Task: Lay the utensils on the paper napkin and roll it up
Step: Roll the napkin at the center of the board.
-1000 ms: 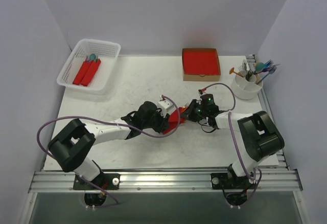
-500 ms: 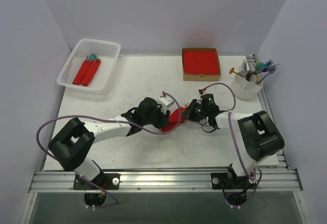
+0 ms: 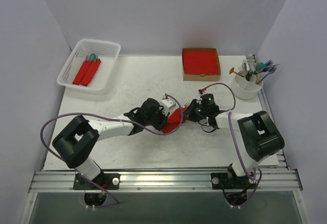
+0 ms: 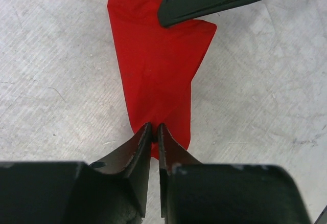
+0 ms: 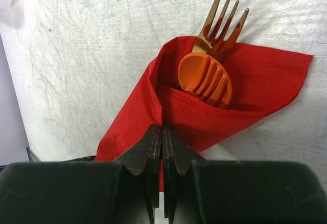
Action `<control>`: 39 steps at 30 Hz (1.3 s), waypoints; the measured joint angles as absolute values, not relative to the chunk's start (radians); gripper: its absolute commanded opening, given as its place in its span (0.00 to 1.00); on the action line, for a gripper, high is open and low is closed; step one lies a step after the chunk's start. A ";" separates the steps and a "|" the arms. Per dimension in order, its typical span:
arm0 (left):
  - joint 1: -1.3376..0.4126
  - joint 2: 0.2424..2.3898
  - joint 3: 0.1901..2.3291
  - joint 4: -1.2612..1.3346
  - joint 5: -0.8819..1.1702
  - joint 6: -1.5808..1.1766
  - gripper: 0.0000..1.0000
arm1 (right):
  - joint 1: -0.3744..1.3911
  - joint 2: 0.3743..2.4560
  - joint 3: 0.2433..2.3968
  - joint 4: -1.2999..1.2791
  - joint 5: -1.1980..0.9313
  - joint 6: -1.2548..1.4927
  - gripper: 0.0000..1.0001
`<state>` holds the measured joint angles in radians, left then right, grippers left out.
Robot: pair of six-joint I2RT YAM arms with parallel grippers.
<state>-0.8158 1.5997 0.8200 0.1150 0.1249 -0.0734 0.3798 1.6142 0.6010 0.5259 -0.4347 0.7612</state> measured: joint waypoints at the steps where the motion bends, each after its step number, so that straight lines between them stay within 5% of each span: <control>1: -0.819 1.604 0.823 0.115 0.127 -0.073 0.17 | 0.380 1.614 0.601 0.526 -0.435 0.762 0.00; 11: -0.873 1.656 0.846 0.113 0.137 -0.073 0.14 | 0.379 1.614 0.602 0.525 -0.438 0.767 0.05; 20: -0.910 1.692 0.867 0.109 0.136 -0.074 0.13 | 0.373 1.613 0.607 0.526 -0.456 0.785 0.32; 27: -0.911 1.708 0.874 0.109 0.140 -0.075 0.11 | 0.353 1.590 0.606 0.522 -0.465 0.792 0.43; 39: -0.911 1.719 0.884 0.109 0.150 -0.075 0.11 | 0.345 1.513 0.533 0.510 -0.481 0.795 0.39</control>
